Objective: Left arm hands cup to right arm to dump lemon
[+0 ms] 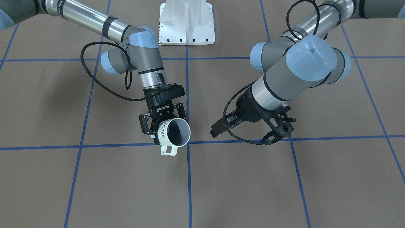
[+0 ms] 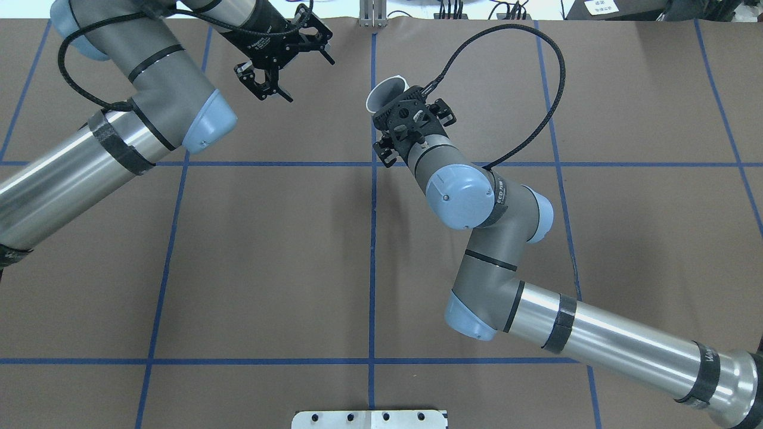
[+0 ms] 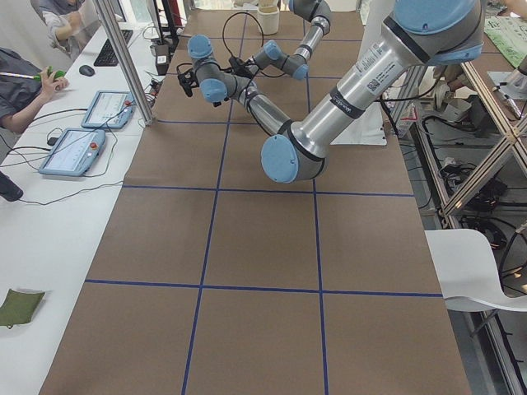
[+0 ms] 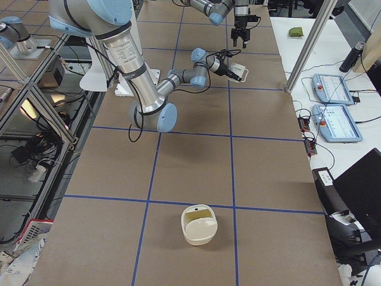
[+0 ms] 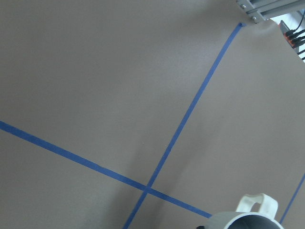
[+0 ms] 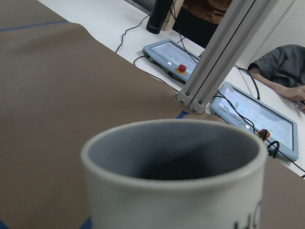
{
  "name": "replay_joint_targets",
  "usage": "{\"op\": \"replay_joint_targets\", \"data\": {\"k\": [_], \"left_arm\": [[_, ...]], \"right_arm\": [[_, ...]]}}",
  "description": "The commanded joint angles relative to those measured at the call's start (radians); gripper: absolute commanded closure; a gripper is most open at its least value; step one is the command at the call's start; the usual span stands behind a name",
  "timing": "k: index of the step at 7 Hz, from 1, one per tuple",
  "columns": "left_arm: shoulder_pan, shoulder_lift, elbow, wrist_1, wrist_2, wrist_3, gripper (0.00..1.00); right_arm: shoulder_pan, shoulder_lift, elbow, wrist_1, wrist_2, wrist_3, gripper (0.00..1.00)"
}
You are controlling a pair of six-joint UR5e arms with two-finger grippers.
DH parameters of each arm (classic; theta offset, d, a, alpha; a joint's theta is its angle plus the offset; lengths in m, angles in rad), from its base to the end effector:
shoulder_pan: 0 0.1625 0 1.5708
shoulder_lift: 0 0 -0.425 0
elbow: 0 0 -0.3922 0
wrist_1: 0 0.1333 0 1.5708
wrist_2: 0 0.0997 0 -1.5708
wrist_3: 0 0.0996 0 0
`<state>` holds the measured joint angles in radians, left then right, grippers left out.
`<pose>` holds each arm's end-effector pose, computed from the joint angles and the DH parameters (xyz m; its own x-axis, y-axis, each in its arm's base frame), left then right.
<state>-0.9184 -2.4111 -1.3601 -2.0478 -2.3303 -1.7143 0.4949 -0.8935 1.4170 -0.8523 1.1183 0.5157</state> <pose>0.3995 -0.6295 0.1583 0.2401 -0.4850 -0.8409 0.2393 0.8691 -0.4330 -0.5522 -0.4990 0.2322 0.8285 -0.4419 0.3439 -0.1430 0.4268 0.8930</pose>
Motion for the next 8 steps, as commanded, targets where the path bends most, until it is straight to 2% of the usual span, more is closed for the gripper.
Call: {"op": "replay_joint_targets", "data": {"k": [1, 2, 5, 6, 8], "left_arm": [[0.021, -0.014, 0.004, -0.020, 0.000, -0.011, 0.33], [0.039, -0.023, 0.004, -0.043, 0.000, -0.013, 0.36], [0.075, -0.028, 0.001, -0.054, 0.002, -0.013, 0.37], [0.079, -0.028, 0.001, -0.054, 0.002, -0.013, 0.42], [0.082, -0.036, 0.004, -0.054, 0.002, -0.013, 0.47]], "right_arm": [[-0.010, 0.021, -0.001, -0.002, -0.009, 0.017, 0.81], [-0.012, 0.024, -0.004, -0.002, -0.008, 0.017, 0.81], [-0.012, 0.028, -0.003, -0.001, -0.008, 0.017, 0.80], [-0.012, 0.033, -0.003, -0.001, -0.008, 0.017, 0.80], [-0.013, 0.030, 0.000, 0.002, -0.008, 0.017, 0.80]]}}
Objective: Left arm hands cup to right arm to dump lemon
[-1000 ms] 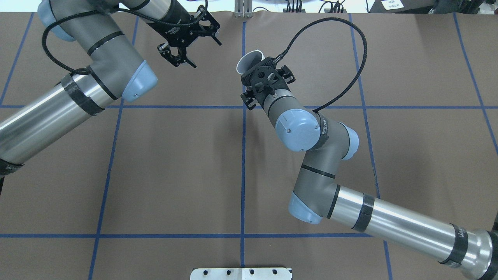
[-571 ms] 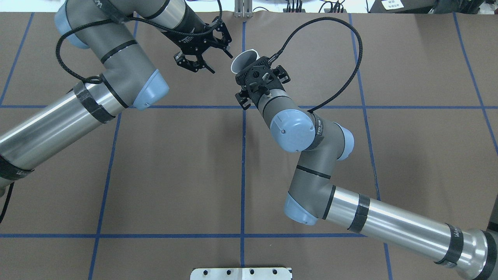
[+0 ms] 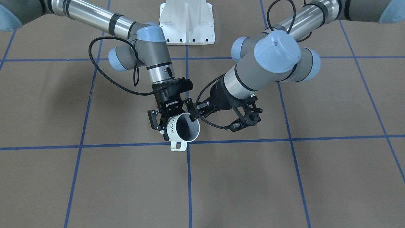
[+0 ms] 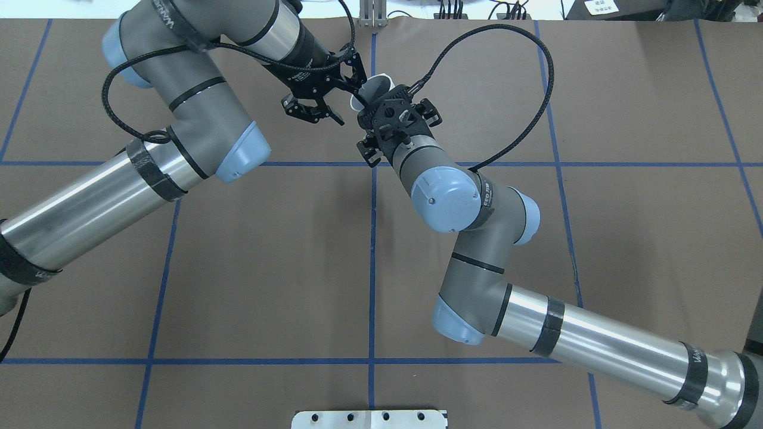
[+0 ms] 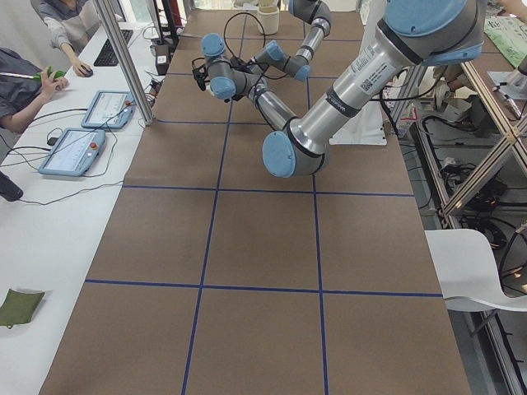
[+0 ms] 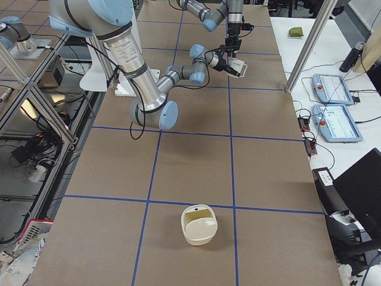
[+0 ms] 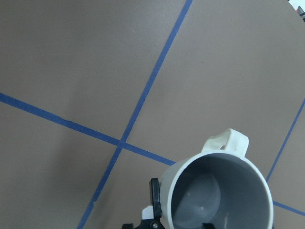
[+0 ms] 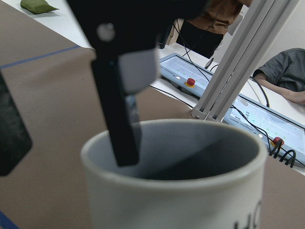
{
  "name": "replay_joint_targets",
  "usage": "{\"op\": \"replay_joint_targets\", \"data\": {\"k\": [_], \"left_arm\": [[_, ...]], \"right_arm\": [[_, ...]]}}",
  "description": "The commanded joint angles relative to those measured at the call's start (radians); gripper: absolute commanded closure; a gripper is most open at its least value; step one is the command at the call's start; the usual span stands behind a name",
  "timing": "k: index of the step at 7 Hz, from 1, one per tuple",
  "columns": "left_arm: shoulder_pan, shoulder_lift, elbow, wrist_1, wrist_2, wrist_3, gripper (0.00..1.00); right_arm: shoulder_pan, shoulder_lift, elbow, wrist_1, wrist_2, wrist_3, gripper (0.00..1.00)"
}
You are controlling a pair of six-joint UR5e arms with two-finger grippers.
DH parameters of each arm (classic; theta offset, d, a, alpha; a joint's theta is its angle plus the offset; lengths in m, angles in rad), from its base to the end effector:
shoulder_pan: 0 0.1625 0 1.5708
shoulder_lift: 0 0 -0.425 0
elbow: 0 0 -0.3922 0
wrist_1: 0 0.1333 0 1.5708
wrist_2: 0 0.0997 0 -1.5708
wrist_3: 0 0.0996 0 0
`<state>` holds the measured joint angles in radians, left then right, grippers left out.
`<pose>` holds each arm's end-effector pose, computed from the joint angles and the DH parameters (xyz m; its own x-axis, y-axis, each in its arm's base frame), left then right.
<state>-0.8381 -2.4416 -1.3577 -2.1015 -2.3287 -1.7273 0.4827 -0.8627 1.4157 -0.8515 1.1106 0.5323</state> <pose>0.4466 -0.5933 0.1310 0.2289 -0.4236 -0.8765 0.1508 0.9049 -0.3980 -0.5596 -0.4937 0.2103 0.8145 -0.4447 0.3725 -0.1774 0.4204 0.8898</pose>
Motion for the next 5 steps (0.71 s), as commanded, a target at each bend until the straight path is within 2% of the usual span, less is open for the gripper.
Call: {"op": "replay_joint_targets", "data": {"k": [1, 5], "left_arm": [[0.001, -0.005, 0.003, 0.001, 0.000, 0.000, 0.49], [0.002, -0.004, 0.011, 0.001, 0.000, 0.002, 0.55]], "right_arm": [[-0.004, -0.001, 0.003, 0.003, 0.000, 0.000, 0.80], [-0.018, -0.015, 0.029, 0.005, -0.002, 0.000, 0.79]]}}
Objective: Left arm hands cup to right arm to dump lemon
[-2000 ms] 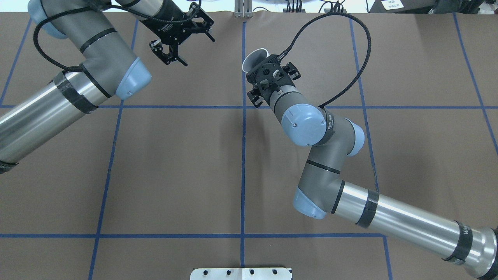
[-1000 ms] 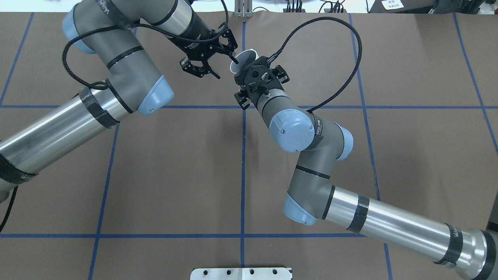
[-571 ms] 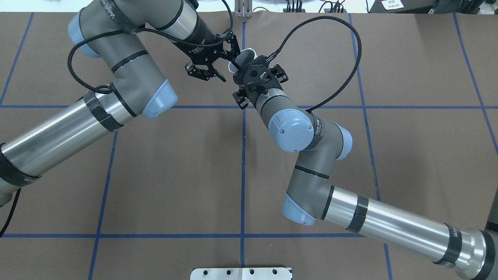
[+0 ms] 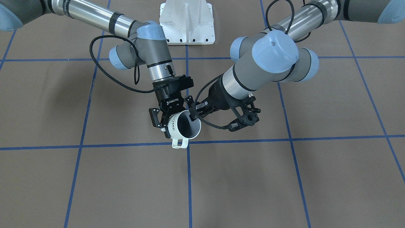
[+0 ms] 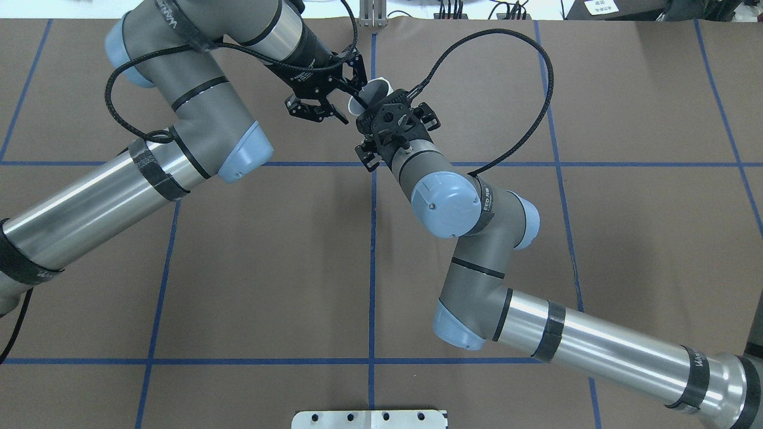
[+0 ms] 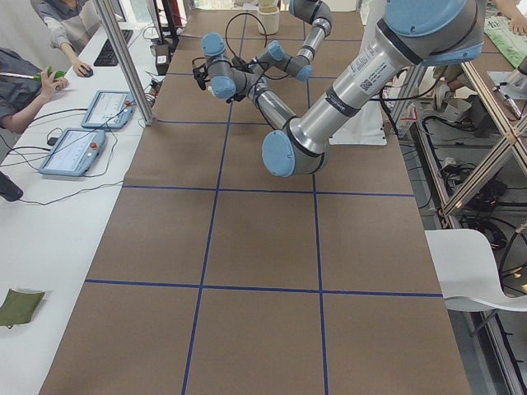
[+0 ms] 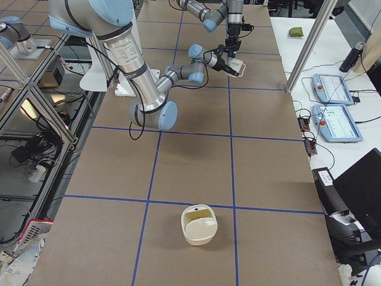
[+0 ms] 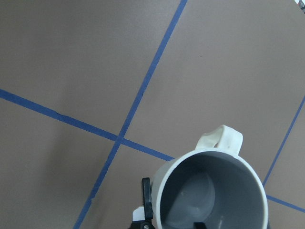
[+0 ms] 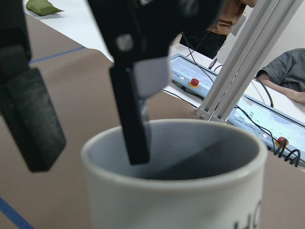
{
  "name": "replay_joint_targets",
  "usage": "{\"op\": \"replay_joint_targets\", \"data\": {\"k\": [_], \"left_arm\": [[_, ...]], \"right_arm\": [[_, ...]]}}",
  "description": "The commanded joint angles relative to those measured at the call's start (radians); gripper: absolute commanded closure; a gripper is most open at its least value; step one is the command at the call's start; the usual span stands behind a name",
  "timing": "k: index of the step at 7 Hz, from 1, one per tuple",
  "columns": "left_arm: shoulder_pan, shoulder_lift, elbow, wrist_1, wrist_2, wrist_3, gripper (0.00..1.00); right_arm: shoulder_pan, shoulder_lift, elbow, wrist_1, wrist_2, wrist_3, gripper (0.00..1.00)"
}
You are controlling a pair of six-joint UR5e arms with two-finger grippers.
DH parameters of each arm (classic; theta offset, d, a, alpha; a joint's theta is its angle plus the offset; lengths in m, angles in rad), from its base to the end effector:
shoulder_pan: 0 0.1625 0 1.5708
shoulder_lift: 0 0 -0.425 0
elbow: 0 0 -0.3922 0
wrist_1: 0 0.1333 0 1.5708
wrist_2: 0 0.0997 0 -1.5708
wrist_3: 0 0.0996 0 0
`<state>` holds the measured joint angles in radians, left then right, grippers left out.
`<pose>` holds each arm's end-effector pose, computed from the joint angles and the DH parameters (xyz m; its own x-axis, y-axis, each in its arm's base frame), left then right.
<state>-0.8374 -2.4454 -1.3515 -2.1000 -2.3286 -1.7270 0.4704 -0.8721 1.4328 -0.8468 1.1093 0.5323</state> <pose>0.4483 -0.5944 0.1309 0.2315 -0.4257 -0.8748 0.1513 0.9040 -0.3999 -0.5606 -0.4843 0.2089 0.8055 -0.4560 0.3786 -0.1825 0.4170 0.8904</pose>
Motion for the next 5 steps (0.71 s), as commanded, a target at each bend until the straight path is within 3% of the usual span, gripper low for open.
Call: {"op": "replay_joint_targets", "data": {"k": [1, 5], "left_arm": [[0.001, 0.000, 0.006, 0.000, 0.000, 0.003, 0.59], [0.006, 0.000, 0.018, 0.000, 0.000, 0.004, 0.67]], "right_arm": [[-0.006, -0.007, 0.017, 0.000, 0.000, 0.000, 0.79], [-0.007, -0.010, 0.020, 0.000, -0.002, -0.002, 0.77]]}}
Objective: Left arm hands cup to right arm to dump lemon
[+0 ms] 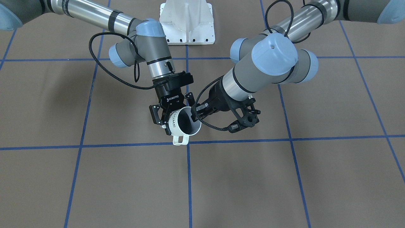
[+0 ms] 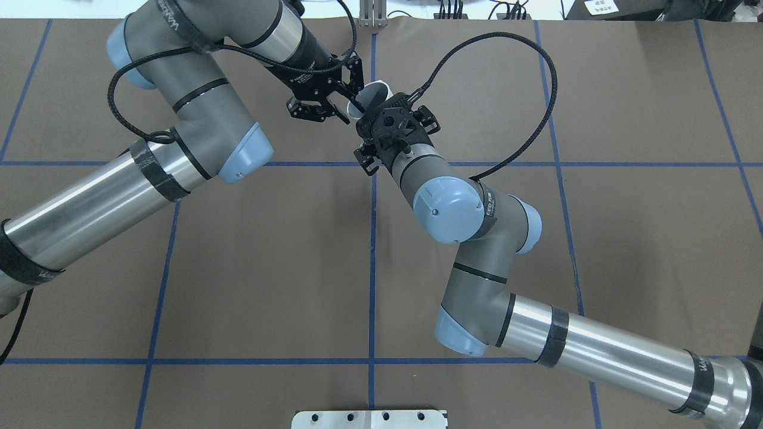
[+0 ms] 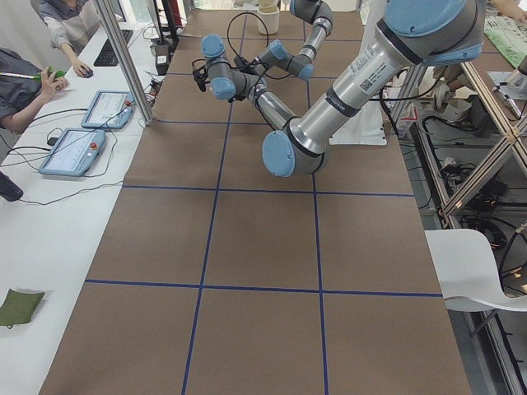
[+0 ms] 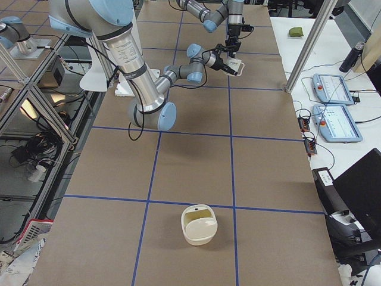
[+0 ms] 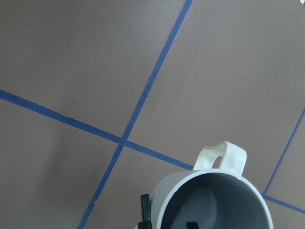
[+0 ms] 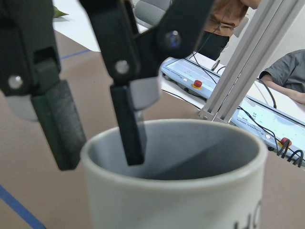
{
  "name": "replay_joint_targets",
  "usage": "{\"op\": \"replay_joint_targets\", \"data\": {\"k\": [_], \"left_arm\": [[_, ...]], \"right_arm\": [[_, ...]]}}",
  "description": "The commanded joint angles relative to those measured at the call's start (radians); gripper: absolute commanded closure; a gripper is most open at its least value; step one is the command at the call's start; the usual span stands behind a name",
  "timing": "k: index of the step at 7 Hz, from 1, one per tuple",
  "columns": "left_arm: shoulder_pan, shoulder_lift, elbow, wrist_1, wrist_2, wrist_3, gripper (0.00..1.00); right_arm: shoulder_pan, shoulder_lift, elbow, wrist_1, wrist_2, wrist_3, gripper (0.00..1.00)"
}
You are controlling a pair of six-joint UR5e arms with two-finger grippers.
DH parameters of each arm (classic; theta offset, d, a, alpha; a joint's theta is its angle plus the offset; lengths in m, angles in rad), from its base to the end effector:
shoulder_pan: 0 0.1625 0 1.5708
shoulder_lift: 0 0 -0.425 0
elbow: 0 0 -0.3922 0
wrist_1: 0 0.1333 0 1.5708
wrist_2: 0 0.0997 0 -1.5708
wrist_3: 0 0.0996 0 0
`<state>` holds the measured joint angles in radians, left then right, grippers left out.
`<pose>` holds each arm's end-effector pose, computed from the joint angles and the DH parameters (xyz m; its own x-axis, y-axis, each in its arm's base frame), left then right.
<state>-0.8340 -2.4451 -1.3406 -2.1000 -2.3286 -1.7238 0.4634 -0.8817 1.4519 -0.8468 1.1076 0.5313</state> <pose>0.4525 -0.5953 0.1357 0.2400 -0.4293 -0.8707 0.1505 0.9025 -0.4035 -0.5586 -0.4779 0.2072 0.8000 -0.4625 0.3822 -0.1868 0.4134 0.8912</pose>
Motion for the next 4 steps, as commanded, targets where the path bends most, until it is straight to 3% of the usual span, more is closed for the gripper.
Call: {"op": "replay_joint_targets", "data": {"k": [1, 4], "left_arm": [[0.004, 0.000, 0.008, 0.000, 0.000, 0.003, 0.69], [0.009, 0.000, 0.008, 0.000, 0.000, 0.004, 0.77]], "right_arm": [[0.000, -0.003, 0.001, -0.002, 0.000, -0.001, 0.77], [0.000, 0.000, 0.001, -0.002, 0.000, -0.001, 0.76]]}}
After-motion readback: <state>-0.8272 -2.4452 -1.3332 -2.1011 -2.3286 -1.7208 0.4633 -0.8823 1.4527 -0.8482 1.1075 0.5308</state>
